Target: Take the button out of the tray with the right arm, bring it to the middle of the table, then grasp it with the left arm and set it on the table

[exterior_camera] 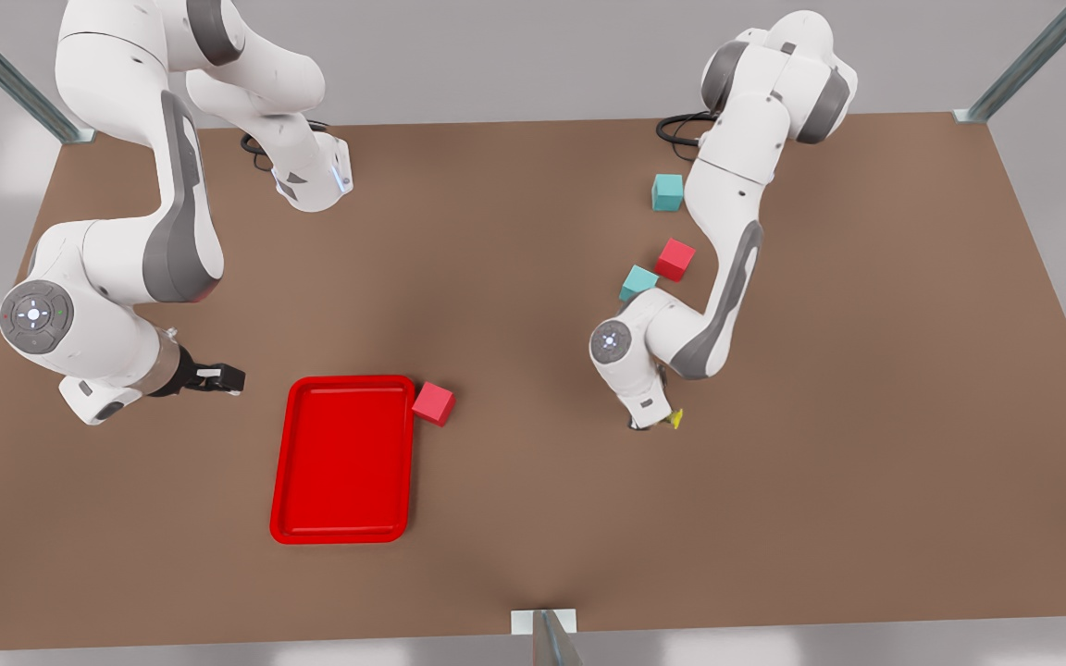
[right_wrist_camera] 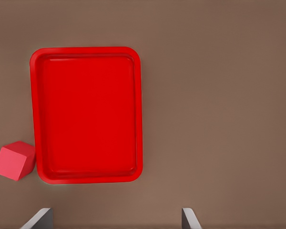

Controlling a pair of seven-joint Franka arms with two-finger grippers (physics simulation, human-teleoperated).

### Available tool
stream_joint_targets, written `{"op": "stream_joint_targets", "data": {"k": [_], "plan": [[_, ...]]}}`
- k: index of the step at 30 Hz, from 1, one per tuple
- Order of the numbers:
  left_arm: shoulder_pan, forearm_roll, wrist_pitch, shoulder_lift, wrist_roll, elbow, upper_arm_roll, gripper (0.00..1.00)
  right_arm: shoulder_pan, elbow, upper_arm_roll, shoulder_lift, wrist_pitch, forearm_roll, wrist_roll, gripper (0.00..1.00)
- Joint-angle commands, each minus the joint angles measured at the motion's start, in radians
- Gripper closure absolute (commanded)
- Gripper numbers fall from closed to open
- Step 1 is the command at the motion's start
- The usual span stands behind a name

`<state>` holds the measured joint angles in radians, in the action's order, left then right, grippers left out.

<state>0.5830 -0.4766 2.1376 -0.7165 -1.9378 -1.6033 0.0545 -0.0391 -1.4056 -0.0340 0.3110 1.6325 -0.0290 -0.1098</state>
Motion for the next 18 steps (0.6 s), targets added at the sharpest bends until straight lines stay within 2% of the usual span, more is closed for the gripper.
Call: {"op": "stream_joint_targets", "data": {"k": [1, 4, 6, 12, 18], "plan": [[0.0, -0.151, -0.081, -0.001, -0.061, 0.0, 0.021, 0.6, 0.001, 0.0, 0.0, -0.001, -0.002, 0.001, -0.001, 0.0], [0.0, -0.232, -0.082, -0.011, -0.118, 0.0, 0.091, 0.6, 0.001, 0.0, -0.001, -0.001, -0.002, 0.001, -0.001, 0.0], [0.0, -0.359, -0.094, -0.027, -0.23, 0.0, 0.128, 0.6, 0.001, 0.0, 0.0, -0.001, -0.002, 0.001, -0.001, 0.0], [0.0, -0.655, -0.252, -0.121, -0.567, 0.0, 0.174, 0.6, 0.001, 0.0, -0.001, -0.001, -0.003, 0.001, -0.001, 0.0], [-0.003, -0.714, -0.255, -0.198, -0.708, 0.01, 0.194, 0.6, 0.001, 0.0, -0.001, -0.001, -0.005, 0.001, -0.001, 0.0]]}}
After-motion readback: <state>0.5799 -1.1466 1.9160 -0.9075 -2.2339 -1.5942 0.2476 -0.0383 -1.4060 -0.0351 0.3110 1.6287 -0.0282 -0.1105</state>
